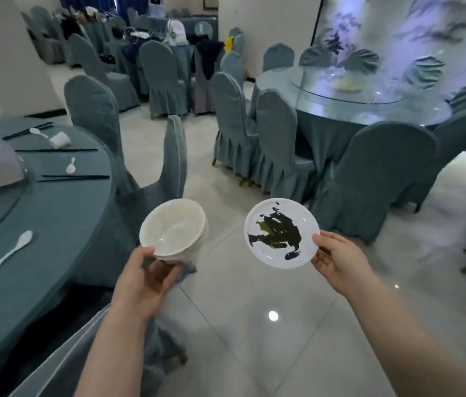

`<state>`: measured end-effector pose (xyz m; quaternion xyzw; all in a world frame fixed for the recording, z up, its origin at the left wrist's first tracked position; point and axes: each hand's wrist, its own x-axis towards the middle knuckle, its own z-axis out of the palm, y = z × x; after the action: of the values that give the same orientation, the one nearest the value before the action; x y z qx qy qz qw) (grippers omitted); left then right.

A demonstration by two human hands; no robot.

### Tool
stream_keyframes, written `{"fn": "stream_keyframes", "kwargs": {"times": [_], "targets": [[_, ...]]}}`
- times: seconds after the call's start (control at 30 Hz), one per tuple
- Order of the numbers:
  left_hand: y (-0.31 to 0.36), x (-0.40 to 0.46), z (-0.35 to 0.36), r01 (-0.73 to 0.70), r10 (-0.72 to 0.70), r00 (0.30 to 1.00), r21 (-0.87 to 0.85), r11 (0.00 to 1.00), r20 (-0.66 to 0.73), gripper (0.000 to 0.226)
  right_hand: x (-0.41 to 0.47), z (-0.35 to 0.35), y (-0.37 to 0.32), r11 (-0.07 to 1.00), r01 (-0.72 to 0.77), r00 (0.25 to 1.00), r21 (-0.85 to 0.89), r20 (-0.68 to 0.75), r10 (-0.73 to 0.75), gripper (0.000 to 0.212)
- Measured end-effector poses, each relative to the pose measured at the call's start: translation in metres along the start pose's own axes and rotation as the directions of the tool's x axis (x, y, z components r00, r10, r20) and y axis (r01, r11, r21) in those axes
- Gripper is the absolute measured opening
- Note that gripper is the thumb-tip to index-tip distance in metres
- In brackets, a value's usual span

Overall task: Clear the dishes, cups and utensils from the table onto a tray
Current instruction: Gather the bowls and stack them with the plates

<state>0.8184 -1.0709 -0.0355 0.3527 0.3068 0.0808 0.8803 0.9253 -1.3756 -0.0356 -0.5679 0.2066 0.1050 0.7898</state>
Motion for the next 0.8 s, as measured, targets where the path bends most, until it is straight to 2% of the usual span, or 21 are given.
{"fn": "stream_keyframes", "kwargs": {"times": [0.23, 0.43, 0.7, 0.8], "targets": [[-0.025, 0.109, 0.073, 0.029, -0.03, 0.999, 0.07, 0.997, 0.021, 0.017, 0.127, 0.003, -0.027, 0.994, -0.079, 0.997, 0.07, -0.007, 0.079, 0.012], [-0.012, 0.237, 0.163, 0.027, -0.03, 0.997, 0.041, 0.999, 0.07, 0.03, 0.244, 0.037, -0.084, 0.994, -0.066, 0.998, 0.083, 0.003, 0.066, 0.015], [0.013, 0.383, 0.26, 0.022, -0.028, 0.994, 0.059, 0.998, 0.108, 0.036, 0.402, 0.086, -0.157, 0.995, -0.095, 0.995, 0.017, 0.004, 0.095, 0.013], [0.03, 0.448, 0.303, -0.017, 0.014, 0.996, 0.028, 0.999, 0.092, 0.03, 0.483, 0.122, -0.191, 0.996, -0.087, 0.995, -0.022, 0.04, 0.088, 0.009]]}}
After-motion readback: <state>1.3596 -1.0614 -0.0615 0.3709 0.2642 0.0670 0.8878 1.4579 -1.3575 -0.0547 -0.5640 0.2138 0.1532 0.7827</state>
